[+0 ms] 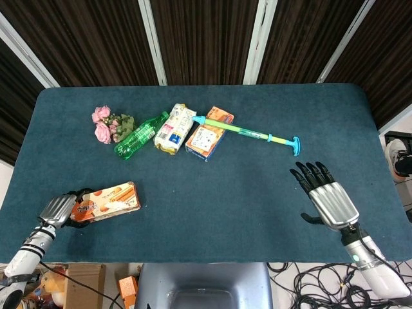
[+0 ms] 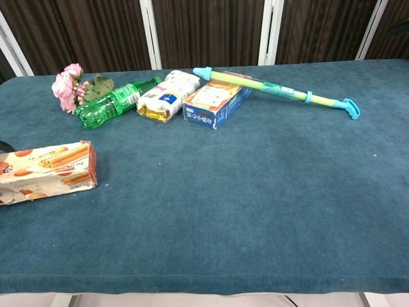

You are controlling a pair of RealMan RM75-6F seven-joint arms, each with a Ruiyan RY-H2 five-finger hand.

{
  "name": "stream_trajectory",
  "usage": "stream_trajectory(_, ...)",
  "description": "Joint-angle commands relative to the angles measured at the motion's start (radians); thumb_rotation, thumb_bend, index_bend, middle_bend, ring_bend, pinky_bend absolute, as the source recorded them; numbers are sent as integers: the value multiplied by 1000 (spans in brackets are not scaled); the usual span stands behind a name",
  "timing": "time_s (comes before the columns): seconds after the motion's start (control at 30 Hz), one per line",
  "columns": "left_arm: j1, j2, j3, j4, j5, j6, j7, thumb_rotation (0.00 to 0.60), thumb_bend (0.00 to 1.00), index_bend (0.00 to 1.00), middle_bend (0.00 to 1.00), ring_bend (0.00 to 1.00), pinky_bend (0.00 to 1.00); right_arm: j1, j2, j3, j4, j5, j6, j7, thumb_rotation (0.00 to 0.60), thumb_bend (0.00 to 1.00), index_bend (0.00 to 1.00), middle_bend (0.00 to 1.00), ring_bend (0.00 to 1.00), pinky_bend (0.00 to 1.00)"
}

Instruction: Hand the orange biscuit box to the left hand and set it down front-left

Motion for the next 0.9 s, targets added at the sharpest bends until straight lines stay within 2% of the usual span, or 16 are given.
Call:
stream_trajectory(0.03, -6, 4, 0, 0, -14, -12, 2, 600, 144, 0, 0, 0, 193, -13, -1, 7, 7, -14, -8, -2, 600, 44, 0, 0, 0, 0)
stream_trajectory(0.2, 15, 33, -9, -55, 17, 65, 26, 575, 143, 0, 0, 0, 148, -50, 9, 13, -18, -1, -8, -55, 600, 44, 0, 0, 0, 0)
stream_trajectory(0.3, 33, 92, -13, -129, 31, 117, 55, 575, 142, 0, 0, 0, 147, -83, 26, 7, -52, -2, 13, -102, 600, 44, 0, 0, 0, 0)
stream_trajectory(0.4, 91, 217, 4, -282, 36, 210, 121, 595, 171, 0, 0, 0, 147, -155, 22, -4, -52, -37, 98, -108, 600, 44, 0, 0, 0, 0)
stream_trajectory(0.5, 214, 315, 53, -446, 62, 384, 198, 600, 233, 0, 0, 0, 142, -264, -34, -4, 19, -63, 244, -78, 600, 44, 0, 0, 0, 0)
stream_trajectory(0.57, 317, 304, 87, -480, 99, 541, 260, 600, 262, 0, 0, 0, 136, -339, -100, 6, 95, -66, 338, -26, 600, 44, 0, 0, 0, 0)
stream_trajectory(0.63, 415, 227, 98, -449, 128, 700, 327, 600, 270, 0, 0, 0, 132, -390, -166, 13, 185, -85, 395, 59, 600, 44, 0, 0, 0, 0)
stream_trajectory(0.67, 445, 189, 98, -436, 130, 745, 351, 600, 274, 0, 0, 0, 131, -405, -190, 16, 220, -87, 406, 81, 600, 44, 0, 0, 0, 0)
stream_trajectory(0.73, 473, 152, 113, -427, 158, 783, 441, 600, 283, 0, 0, 0, 130, -426, -238, 24, 286, -86, 411, 90, 600, 44, 0, 0, 0, 0)
stream_trajectory(0.8, 479, 134, 123, -414, 200, 790, 447, 600, 289, 0, 0, 0, 128, -430, -252, 24, 313, -82, 385, 73, 600, 45, 0, 0, 0, 0)
stream_trajectory(0.9, 471, 139, 129, -415, 200, 742, 422, 600, 289, 0, 0, 0, 122, -433, -241, 40, 313, -84, 372, 105, 600, 44, 0, 0, 0, 0)
